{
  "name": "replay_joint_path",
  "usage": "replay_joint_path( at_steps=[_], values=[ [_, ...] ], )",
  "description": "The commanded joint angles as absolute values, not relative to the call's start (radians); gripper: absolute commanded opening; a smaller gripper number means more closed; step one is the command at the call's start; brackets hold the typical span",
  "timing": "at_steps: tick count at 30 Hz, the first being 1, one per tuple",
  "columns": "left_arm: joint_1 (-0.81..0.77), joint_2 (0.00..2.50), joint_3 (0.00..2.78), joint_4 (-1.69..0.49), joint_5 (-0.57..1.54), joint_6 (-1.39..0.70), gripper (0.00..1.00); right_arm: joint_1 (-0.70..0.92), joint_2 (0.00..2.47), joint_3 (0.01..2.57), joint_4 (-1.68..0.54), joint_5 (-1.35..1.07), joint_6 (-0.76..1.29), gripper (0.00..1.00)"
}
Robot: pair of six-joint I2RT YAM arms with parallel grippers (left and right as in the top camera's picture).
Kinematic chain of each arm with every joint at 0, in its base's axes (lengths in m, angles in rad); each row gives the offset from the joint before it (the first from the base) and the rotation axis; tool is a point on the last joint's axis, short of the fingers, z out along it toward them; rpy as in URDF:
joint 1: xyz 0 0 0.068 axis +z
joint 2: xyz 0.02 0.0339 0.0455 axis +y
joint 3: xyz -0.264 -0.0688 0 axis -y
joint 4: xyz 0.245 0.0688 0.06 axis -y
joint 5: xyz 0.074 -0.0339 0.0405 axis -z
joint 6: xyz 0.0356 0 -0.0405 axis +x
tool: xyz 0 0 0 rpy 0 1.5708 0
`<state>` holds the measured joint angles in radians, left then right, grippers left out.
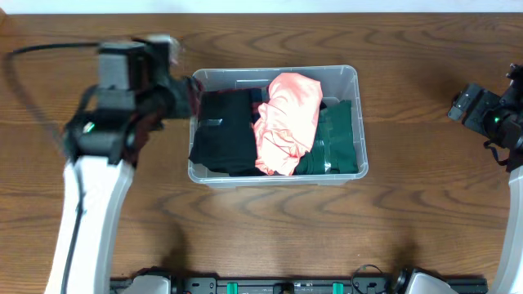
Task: Pack container
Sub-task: 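Place the black garment into the bin's left side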
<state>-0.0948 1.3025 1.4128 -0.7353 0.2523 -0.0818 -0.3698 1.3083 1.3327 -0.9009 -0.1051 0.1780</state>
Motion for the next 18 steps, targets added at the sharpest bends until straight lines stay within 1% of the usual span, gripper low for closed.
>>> replay_joint_path(
  at_steps=[1, 3, 4, 6, 9, 12, 15, 18],
  values=[
    [-0.118, 1.266, 1.433, -0.716, 0.186, -0.087, 0.36, -0.378, 1.309, 1.327, -0.903, -0.11, 0.167, 0.99],
    [-0.155, 1.271, 1.433, -0.715, 0.216, -0.086, 0.14, -0.378, 1.309, 1.327, -0.902, -0.114, 0.167, 0.99],
    [-0.183, 1.28, 1.433, -0.716, 0.226, -0.086, 0.06, -0.378, 1.309, 1.327, -0.902, -0.118, 0.167, 0.99],
    [-0.251, 1.306, 1.433, -0.713, 0.228, -0.06, 0.06, -0.378, 1.309, 1.327, -0.901, -0.134, 0.167, 0.99],
    [-0.368, 1.369, 1.433, -0.686, 0.226, 0.036, 0.06, -0.378, 1.309, 1.327, -0.901, -0.139, 0.166, 0.99],
    [-0.464, 1.454, 1.433, -0.608, 0.223, 0.086, 0.06, -0.378, 1.309, 1.327, -0.902, -0.14, 0.161, 0.99],
    [-0.515, 1.544, 1.433, -0.499, 0.223, 0.121, 0.06, -0.378, 1.309, 1.327, -0.902, -0.14, 0.159, 0.99],
    [-0.529, 1.648, 1.433, -0.397, 0.22, 0.121, 0.06, -0.378, 1.309, 1.327, -0.903, -0.14, 0.159, 0.99]
  ],
)
